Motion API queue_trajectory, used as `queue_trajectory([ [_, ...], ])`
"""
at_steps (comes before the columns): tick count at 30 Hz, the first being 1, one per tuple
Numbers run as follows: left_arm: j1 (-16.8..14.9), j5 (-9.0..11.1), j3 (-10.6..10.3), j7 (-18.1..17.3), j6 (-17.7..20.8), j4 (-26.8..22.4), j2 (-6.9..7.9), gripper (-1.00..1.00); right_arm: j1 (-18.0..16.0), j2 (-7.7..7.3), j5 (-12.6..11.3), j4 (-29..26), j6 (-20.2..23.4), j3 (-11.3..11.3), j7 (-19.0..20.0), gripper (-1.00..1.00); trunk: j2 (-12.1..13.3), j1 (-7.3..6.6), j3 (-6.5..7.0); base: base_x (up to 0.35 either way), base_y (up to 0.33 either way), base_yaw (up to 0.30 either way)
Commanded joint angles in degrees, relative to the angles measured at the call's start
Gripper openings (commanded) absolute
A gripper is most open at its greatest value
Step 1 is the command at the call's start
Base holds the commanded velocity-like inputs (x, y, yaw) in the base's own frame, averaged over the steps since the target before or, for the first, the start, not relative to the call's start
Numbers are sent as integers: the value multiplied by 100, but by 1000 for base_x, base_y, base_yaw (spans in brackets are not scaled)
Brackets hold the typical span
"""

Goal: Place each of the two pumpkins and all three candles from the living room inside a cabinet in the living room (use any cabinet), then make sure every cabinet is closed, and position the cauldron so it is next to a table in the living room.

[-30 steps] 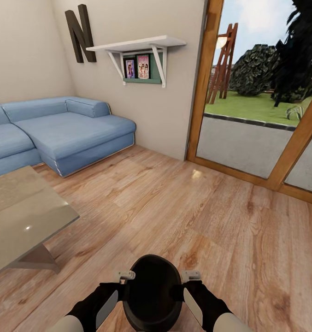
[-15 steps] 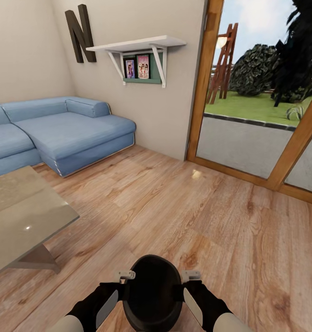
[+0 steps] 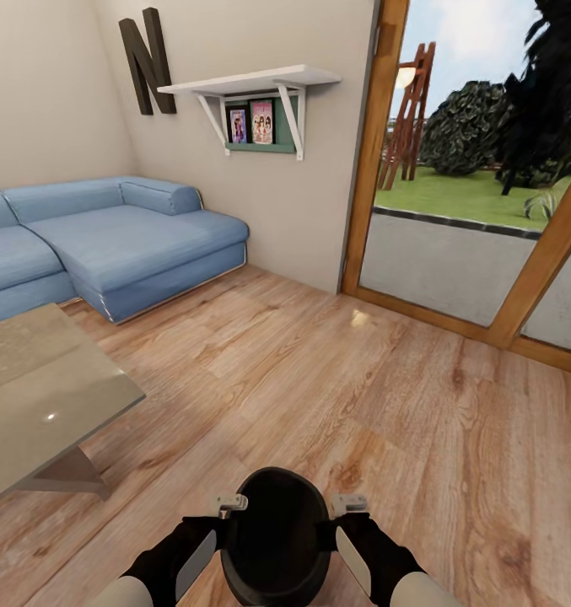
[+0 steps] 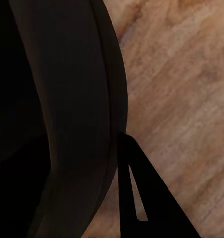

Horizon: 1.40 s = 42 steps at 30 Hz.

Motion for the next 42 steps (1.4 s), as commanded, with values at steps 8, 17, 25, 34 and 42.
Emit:
queue_trajectory([
  [8, -3, 61, -202, 57, 6, -16, 5, -100, 0, -1, -135, -11, 16, 47, -38, -100, -2, -1, -5, 0, 0, 0],
  [17, -3, 61, -258, 54, 5, -23, 5, -100, 1, -2, -135, -12, 16, 47, -38, -100, -2, -1, -5, 0, 0, 0],
  [25, -3, 61, -258, 58, 10, -23, -3, -100, -1, 0, -135, -14, 16, 47, -38, -100, 7, -19, 150, 0, 0, 0],
  [34, -3, 66, -256, 58, 3, -15, 3, -100, 7, -26, -135, -27, -28, 47, 29, -100, 13, -29, 239, 0, 0, 0],
  [42, -3, 70, -256, 66, -86, 13, 5, -100, 8, -41, -135, -54, -34, 41, 65, -100, 14, -32, 261, 0, 0, 0],
])
